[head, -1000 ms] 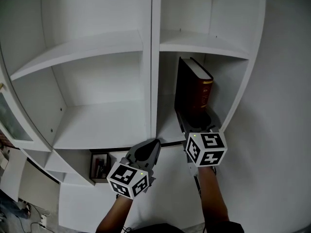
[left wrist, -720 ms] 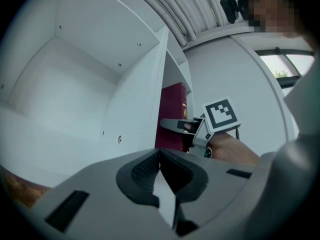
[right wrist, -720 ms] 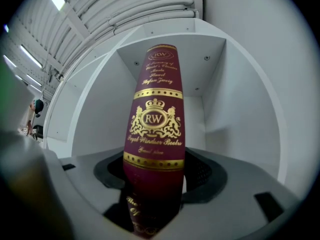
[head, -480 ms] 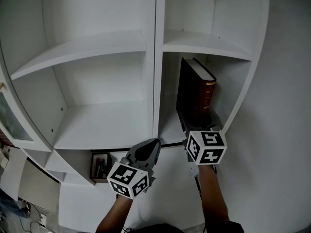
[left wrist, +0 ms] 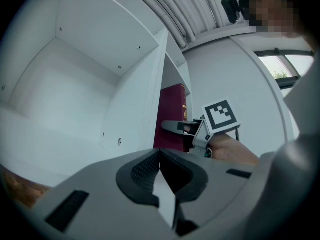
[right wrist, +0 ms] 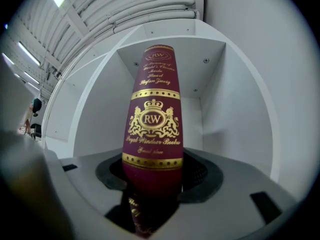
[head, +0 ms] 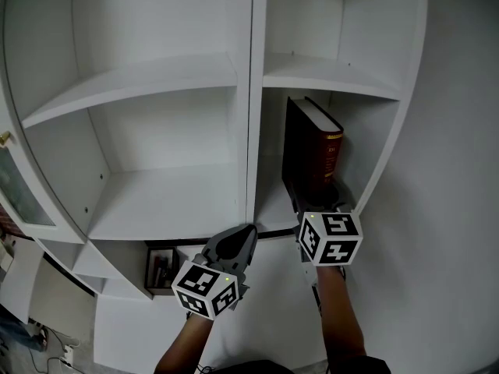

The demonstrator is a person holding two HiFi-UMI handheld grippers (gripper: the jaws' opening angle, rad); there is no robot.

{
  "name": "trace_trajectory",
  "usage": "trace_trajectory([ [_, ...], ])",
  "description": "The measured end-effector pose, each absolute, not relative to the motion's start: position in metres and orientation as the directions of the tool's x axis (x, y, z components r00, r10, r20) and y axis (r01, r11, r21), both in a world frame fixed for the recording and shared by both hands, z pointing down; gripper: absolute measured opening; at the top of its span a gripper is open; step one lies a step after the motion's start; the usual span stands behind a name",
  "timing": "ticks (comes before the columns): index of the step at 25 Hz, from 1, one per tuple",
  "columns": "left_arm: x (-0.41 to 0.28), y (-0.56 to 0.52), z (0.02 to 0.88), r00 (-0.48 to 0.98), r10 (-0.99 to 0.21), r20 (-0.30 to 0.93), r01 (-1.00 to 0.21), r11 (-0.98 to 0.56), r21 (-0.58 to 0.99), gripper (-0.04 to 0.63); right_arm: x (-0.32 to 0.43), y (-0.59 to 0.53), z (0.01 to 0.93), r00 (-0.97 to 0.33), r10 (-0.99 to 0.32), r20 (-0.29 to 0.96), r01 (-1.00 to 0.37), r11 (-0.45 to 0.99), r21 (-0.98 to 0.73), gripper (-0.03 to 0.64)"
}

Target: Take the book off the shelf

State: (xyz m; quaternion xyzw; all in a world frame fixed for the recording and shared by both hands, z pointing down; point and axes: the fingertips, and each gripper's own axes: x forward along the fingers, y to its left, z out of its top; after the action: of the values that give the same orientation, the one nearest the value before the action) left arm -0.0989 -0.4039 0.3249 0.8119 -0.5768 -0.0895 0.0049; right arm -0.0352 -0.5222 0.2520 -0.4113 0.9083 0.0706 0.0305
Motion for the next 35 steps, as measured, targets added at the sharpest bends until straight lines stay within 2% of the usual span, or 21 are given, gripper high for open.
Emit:
trace_trajectory([
  [17,-0.087,-0.386,0.319,0.352,-0.925,-0.146,-0.924,-0.368,0.105,0.017,-0.015,-0.495,0.246,-0.647,-0.752,-0.127,-0.76,0.65,0.016,0.233],
  [35,-0.081,-0.362,0.31,0.39,-0.906,-0.163,-0.907,-0.409,0.105,0.017,0.015,-0.452,0.241,-0.609,-0.78,-0.144,-0.787,0.616,-0.004,0.233],
])
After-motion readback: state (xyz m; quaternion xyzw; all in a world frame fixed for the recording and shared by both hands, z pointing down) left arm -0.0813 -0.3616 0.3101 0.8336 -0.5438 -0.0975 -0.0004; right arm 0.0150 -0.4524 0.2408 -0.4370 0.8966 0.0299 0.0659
